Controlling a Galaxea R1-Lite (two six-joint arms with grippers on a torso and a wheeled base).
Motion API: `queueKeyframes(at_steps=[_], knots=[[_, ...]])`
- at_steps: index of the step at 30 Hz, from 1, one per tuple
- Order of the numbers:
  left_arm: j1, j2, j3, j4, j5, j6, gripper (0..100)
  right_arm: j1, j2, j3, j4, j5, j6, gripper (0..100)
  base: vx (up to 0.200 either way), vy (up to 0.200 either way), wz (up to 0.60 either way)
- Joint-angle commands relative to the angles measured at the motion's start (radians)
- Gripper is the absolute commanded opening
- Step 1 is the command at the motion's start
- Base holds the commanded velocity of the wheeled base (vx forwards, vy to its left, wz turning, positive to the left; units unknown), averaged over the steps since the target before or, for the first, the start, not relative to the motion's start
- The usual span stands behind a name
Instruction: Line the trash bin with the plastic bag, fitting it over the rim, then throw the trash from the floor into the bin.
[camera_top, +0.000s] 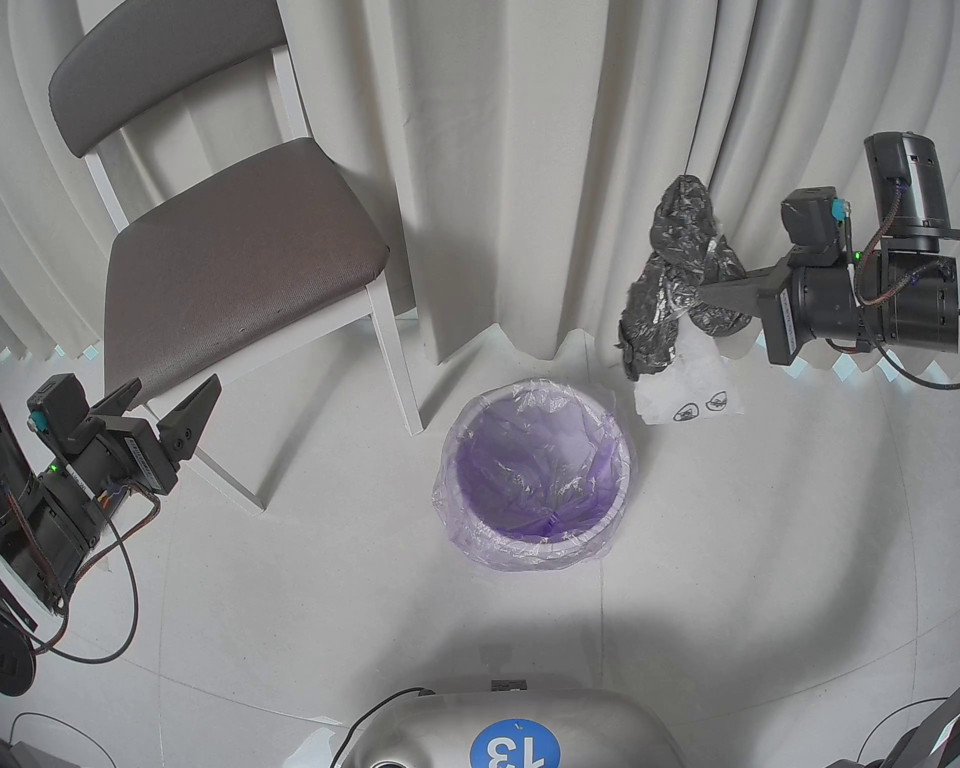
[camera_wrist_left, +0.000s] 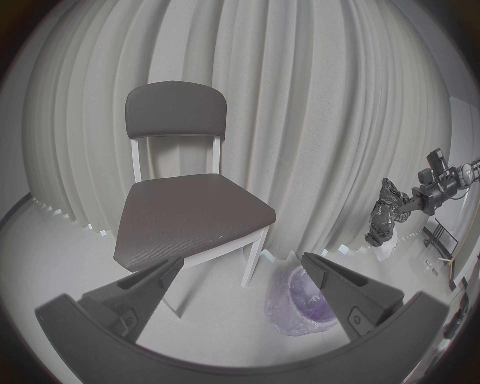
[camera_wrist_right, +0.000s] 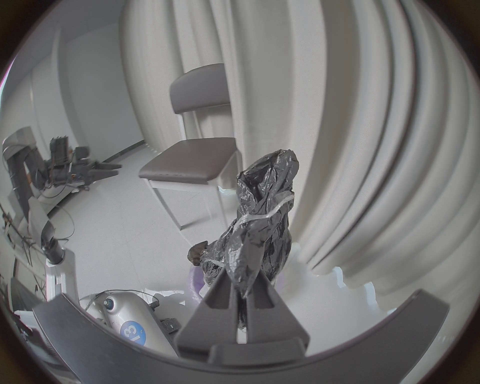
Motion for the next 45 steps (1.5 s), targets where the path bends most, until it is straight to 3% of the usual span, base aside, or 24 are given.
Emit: queueKeyframes(at_steps=[1, 9, 16, 22, 30, 45], knots=[[0.004, -0.003, 0.007, -0.003, -0.006, 0.000, 100, 0.114, 0.055, 0.003, 0.014, -0.041, -0.030, 0, 0.000, 0.000, 0.00], [0.009, -0.013, 0.004, -0.003, -0.026, 0.000, 100, 0.133, 0.166, -0.008, 0.005, -0.034, -0.073, 0, 0.000, 0.000, 0.00], [0.007, -0.029, 0.004, -0.003, -0.032, 0.002, 100, 0.134, 0.269, 0.002, -0.135, -0.022, -0.068, 0, 0.000, 0.000, 0.00], [0.013, -0.039, 0.004, -0.002, -0.050, 0.002, 100, 0.134, 0.356, -0.009, -0.248, 0.057, -0.054, 0, 0.000, 0.000, 0.00], [0.040, -0.020, 0.005, -0.002, -0.070, 0.000, 100, 0.134, 0.428, 0.048, -0.434, 0.080, 0.050, 0, 0.000, 0.000, 0.00], [0.081, 0.007, 0.005, -0.003, -0.093, 0.002, 100, 0.056, 0.457, 0.344, -0.992, 0.173, 0.302, 0, 0.000, 0.000, 0.00]])
